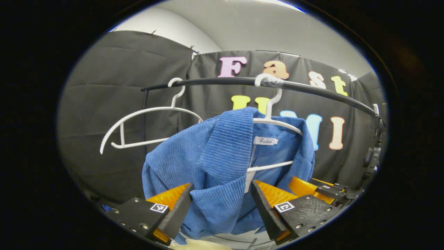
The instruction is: Grasp the clothes on the hanger with both hands and then place them into the laundry hamper below.
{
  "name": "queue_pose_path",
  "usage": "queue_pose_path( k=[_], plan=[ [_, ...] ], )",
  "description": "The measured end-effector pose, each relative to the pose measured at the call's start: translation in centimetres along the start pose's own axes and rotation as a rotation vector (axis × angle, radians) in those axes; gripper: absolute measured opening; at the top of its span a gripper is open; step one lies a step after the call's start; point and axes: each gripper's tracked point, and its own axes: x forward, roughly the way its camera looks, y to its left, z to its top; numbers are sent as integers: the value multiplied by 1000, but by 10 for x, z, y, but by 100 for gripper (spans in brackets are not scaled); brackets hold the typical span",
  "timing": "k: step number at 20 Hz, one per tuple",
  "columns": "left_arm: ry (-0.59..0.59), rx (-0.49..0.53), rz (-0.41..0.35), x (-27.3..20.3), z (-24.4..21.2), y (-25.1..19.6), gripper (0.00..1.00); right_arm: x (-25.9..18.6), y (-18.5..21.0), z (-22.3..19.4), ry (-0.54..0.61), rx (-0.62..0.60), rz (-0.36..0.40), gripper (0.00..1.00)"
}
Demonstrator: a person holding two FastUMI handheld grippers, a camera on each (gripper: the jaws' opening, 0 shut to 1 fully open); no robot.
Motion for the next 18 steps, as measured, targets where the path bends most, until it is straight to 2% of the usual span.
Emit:
queue_pose_path(
  k=[5,11,13,15,16,17,18],
  plan=[
    [-7,12,104,11,4,14,94,18,0,-6,10,12,-6,95],
    [-20,4,93,14,5,14,94,32,-3,-12,18,10,-11,94],
    [-32,5,112,13,4,18,93,32,-2,-14,23,18,-4,84],
    [-30,6,87,12,2,14,65,30,-2,-14,26,19,-3,80],
    [-27,10,65,12,1,12,65,30,1,-14,29,24,8,67],
    [-28,24,86,13,2,19,65,30,4,-15,37,35,24,64],
    [-30,22,74,6,3,19,51,29,3,-15,49,47,20,50]
  ],
)
